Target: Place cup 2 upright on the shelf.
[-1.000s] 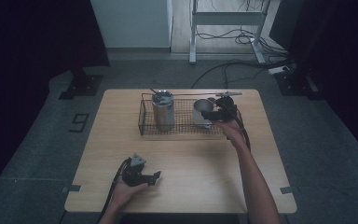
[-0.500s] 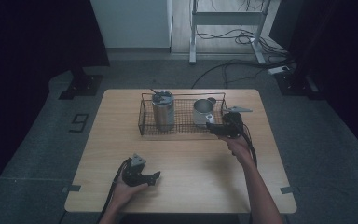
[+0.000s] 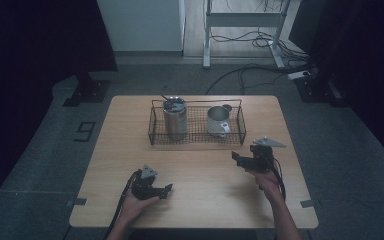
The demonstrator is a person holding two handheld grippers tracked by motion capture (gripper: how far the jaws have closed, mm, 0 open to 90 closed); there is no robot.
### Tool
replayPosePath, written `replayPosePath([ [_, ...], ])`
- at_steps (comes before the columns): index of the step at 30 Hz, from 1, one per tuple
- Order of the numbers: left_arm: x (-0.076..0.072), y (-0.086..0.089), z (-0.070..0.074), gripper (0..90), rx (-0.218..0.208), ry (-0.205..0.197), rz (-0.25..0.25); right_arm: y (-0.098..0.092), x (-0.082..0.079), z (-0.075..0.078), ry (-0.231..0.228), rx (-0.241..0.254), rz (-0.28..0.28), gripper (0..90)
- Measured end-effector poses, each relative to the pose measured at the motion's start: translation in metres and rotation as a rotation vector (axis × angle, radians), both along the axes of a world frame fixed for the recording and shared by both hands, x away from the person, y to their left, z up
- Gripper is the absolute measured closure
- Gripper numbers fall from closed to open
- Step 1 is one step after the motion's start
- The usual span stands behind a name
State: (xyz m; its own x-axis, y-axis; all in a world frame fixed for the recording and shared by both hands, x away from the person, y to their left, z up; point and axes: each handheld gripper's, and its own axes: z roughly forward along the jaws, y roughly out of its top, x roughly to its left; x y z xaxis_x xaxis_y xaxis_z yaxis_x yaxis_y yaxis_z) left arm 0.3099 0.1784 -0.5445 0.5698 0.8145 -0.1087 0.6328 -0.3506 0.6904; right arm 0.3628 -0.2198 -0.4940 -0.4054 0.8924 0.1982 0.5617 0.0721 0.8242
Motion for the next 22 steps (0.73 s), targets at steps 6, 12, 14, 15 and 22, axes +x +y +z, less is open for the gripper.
replayPosePath([
  [6,0.0,0.001,0.0,15.0,0.001,-0.002,0.004,-0.009,-0.019,-0.017,0.014,-0.008,0.002,14.0],
  [12,0.0,0.0,0.0,14.9,0.004,-0.003,0.004,-0.015,-0.028,-0.025,0.027,-0.053,0.008,14.4],
  [14,0.0,0.0,0.0,14.9,0.005,-0.003,0.004,-0.016,-0.029,-0.027,0.03,-0.057,0.005,14.4],
  [15,0.0,0.0,0.0,15.0,0.005,-0.004,0.004,-0.017,-0.029,-0.027,0.033,-0.053,0.002,14.4],
  [22,0.0,0.0,0.0,14.9,0.01,-0.007,0.003,-0.016,-0.028,-0.029,0.027,-0.067,0.013,14.7],
])
